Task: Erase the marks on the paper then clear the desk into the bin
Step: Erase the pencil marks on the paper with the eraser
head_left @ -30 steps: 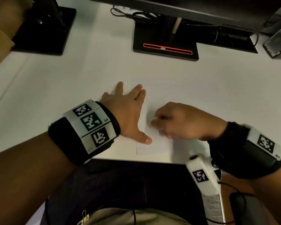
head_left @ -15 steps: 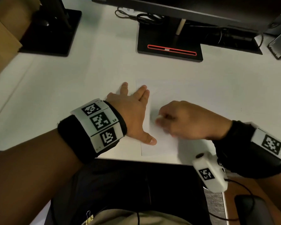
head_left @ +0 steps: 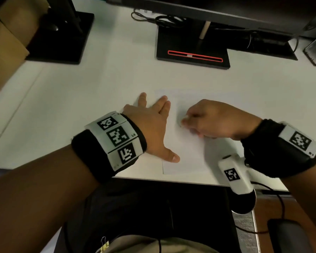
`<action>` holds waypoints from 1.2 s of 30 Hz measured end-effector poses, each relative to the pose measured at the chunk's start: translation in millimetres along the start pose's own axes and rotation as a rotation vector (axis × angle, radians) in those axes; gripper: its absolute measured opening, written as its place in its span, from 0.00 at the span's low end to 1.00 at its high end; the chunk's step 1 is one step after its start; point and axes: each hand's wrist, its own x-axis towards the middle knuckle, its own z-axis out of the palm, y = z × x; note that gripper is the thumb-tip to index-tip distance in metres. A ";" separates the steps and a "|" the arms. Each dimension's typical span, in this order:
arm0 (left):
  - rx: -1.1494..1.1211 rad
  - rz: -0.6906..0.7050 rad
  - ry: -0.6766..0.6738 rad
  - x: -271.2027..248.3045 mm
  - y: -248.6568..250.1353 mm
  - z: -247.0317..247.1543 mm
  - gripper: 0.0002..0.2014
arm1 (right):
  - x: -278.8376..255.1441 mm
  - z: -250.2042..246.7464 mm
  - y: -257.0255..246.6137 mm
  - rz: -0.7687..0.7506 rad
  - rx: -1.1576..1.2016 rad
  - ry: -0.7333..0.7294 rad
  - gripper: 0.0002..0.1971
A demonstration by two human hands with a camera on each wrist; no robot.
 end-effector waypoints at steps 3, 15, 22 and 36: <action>-0.005 0.007 0.009 -0.1 -1.2 0.7 0.71 | -7.4 15.1 -12.5 -0.107 -0.087 -0.070 0.20; -0.002 0.006 0.011 -0.3 0.1 0.4 0.71 | 6.7 9.7 -6.2 -0.092 -0.079 -0.085 0.19; -0.012 0.008 0.006 0.3 -0.5 1.1 0.71 | 3.9 17.2 -12.6 -0.154 -0.114 -0.085 0.19; -0.018 0.003 -0.008 0.9 -0.5 2.0 0.71 | 21.2 -12.9 10.3 0.025 0.026 0.024 0.20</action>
